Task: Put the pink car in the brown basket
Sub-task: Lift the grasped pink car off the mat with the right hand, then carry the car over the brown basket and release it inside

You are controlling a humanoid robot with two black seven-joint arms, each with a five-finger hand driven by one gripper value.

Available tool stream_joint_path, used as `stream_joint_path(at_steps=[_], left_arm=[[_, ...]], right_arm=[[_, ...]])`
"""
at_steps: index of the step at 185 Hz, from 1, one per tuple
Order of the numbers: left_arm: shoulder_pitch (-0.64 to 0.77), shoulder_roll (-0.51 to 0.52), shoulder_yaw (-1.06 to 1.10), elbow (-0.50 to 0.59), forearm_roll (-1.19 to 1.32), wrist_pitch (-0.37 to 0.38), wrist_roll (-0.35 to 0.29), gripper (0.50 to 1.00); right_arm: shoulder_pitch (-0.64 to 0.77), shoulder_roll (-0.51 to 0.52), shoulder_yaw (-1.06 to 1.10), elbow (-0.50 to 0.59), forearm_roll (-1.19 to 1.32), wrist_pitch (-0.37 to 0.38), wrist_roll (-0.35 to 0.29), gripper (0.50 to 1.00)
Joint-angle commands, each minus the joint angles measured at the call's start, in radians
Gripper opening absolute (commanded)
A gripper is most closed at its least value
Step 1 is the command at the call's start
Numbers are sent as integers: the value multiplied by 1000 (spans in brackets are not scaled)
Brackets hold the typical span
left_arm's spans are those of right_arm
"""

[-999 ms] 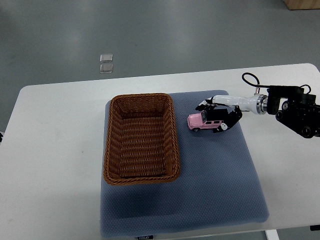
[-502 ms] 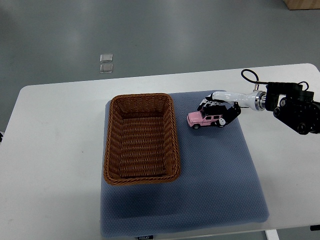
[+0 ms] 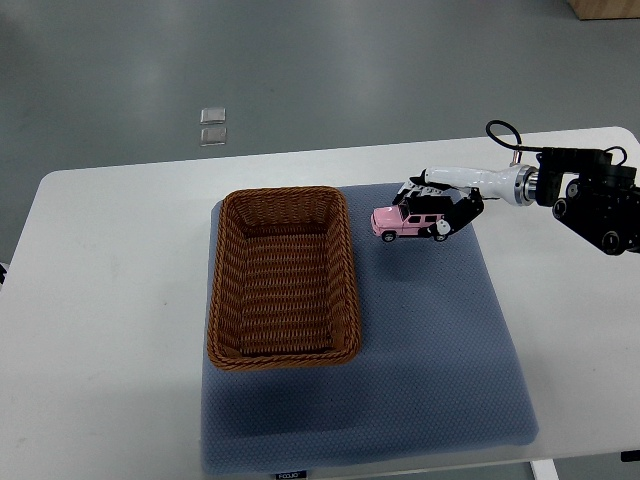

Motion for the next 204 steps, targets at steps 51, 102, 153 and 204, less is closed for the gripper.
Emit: stream_joint_path(at_steps=[51, 102, 153, 204], left_arm=[[0, 0, 0, 0, 0, 0, 0, 1000], [0, 0, 0, 0, 0, 0, 0, 1000], [0, 0, 0, 0, 0, 0, 0, 1000], [0, 0, 0, 0, 0, 0, 0, 1000]], right_arm=[[48, -1, 9, 15, 6, -4, 0, 500], [108, 22, 12, 52, 14, -6, 0, 500], [171, 134, -14, 114, -14, -33, 0, 500], [188, 247, -124, 112, -40, -85, 0, 500]])
